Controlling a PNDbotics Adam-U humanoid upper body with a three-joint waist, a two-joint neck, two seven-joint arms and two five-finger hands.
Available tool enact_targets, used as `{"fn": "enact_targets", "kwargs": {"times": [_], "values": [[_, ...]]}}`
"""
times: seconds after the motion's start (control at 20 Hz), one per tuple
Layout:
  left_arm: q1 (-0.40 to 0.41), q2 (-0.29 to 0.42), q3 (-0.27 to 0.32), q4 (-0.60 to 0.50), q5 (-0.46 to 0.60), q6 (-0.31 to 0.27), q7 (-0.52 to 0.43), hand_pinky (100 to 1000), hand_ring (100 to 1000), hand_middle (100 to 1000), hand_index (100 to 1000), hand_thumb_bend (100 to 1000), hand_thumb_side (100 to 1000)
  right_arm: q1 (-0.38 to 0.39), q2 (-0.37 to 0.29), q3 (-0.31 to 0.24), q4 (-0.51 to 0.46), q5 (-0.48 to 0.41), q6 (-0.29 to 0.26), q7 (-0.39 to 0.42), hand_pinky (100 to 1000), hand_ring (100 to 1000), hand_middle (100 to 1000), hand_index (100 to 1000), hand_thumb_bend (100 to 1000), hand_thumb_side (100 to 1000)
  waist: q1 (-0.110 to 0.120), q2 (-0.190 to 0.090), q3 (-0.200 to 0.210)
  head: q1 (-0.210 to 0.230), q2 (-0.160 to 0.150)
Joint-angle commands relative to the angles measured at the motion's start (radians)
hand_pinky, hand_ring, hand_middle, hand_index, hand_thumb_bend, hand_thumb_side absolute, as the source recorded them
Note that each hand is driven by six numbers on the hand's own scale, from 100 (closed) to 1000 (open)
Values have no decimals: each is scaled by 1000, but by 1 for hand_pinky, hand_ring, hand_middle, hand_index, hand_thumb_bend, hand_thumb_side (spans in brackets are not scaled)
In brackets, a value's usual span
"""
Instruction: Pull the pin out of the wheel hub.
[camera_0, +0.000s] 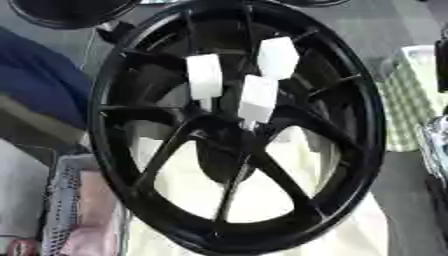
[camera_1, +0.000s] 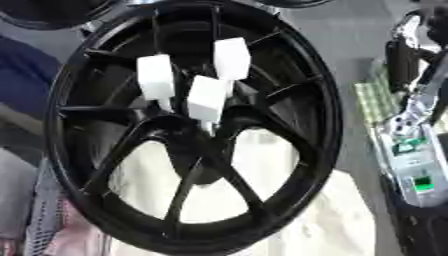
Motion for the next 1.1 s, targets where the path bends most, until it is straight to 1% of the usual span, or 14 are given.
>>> {"fn": "enact_targets", "kwargs": {"times": [0.05,0.2,0.3,0.45,0.75,0.95,1.1], "values": [[-51,46,-15,-9,-29,26,-166,779,738,701,862,100,544,0,-32,-7,-24,-3,92,-87,703,811,709,789,100,577,3,-25,2,5,3],[-98,44,-38,-9,-52,49,-289,783,743,707,862,100,535,1,-33,-5,-24,-6,92,-87,703,810,708,788,100,576,3,-26,4,7,11],[-123,41,-56,-9,-64,57,-344,787,748,713,864,100,526,1,-34,-2,-24,-7,93,-87,703,810,708,788,100,577,4,-26,5,14,20],[-153,36,-82,-9,-75,63,-403,792,754,722,871,100,520,1,-34,-2,-24,-8,92,-87,703,810,707,788,100,577,4,-27,7,20,26],[-198,20,-132,-9,-90,46,-476,802,768,739,891,100,461,0,-34,1,-24,-8,92,-87,703,810,702,788,100,576,3,-30,5,16,22],[-234,5,-193,-9,-113,17,-498,810,778,744,878,100,385,-2,-34,5,-24,-7,90,-87,703,809,701,788,100,576,5,-34,2,17,19],[-262,-12,-242,-9,-133,10,-499,813,781,745,878,115,376,-3,-33,8,-24,-5,88,-87,703,809,701,788,100,576,8,-38,1,16,16]]}}
